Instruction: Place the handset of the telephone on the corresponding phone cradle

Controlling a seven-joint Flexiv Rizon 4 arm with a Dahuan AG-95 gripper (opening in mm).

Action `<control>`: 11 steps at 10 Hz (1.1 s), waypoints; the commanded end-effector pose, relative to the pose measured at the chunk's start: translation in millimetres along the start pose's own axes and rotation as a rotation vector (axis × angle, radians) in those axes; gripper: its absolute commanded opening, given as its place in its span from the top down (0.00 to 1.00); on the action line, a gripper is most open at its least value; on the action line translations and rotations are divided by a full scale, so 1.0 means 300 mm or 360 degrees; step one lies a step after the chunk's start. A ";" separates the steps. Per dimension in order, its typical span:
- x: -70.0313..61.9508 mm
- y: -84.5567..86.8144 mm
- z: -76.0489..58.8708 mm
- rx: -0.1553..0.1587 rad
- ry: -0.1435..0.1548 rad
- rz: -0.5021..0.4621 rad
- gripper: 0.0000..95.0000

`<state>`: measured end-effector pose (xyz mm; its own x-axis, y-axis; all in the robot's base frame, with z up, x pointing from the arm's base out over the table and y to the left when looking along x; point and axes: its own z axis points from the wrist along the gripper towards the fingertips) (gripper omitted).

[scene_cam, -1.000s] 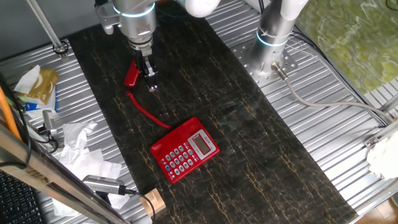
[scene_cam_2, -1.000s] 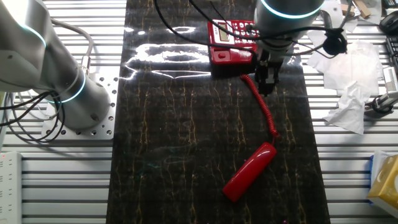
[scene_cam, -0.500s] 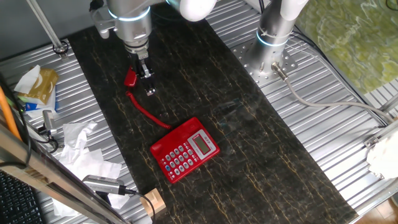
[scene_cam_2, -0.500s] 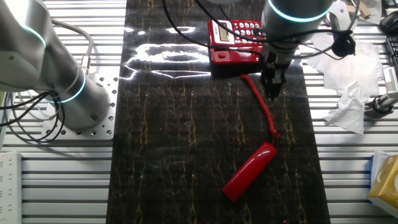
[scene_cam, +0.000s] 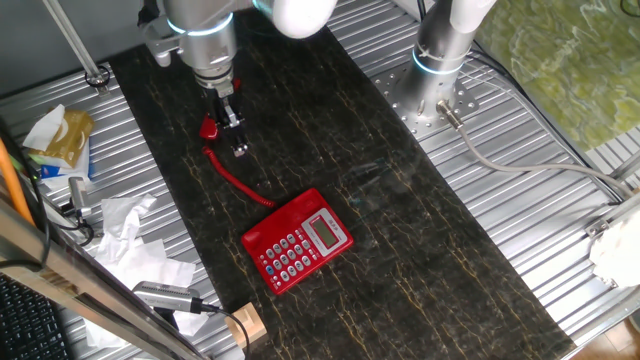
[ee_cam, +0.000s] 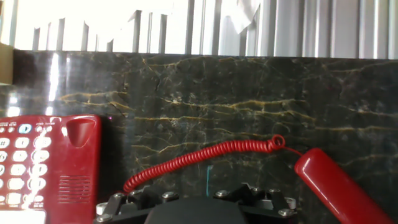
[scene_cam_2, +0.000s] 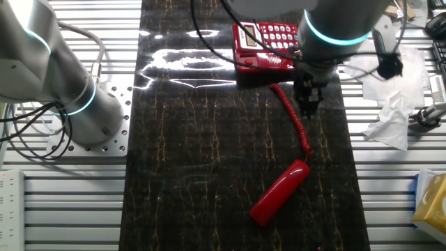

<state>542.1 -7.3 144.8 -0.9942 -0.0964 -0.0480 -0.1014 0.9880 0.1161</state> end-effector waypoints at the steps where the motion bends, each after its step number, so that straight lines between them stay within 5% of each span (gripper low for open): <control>1: -0.005 -0.003 0.014 -0.0001 0.0069 -0.0036 0.20; 3: -0.011 -0.007 0.020 0.0036 0.0124 -0.0065 0.20; 4: -0.016 -0.012 0.023 0.0126 0.0150 -0.0125 0.20; 8: -0.021 -0.056 0.018 0.0274 0.0212 -0.0238 0.20; 11: -0.013 -0.093 0.003 0.0292 0.0219 -0.0267 0.20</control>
<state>549.4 -36.0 140.6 -0.9601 -0.2659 0.0868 -0.2717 0.9602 -0.0642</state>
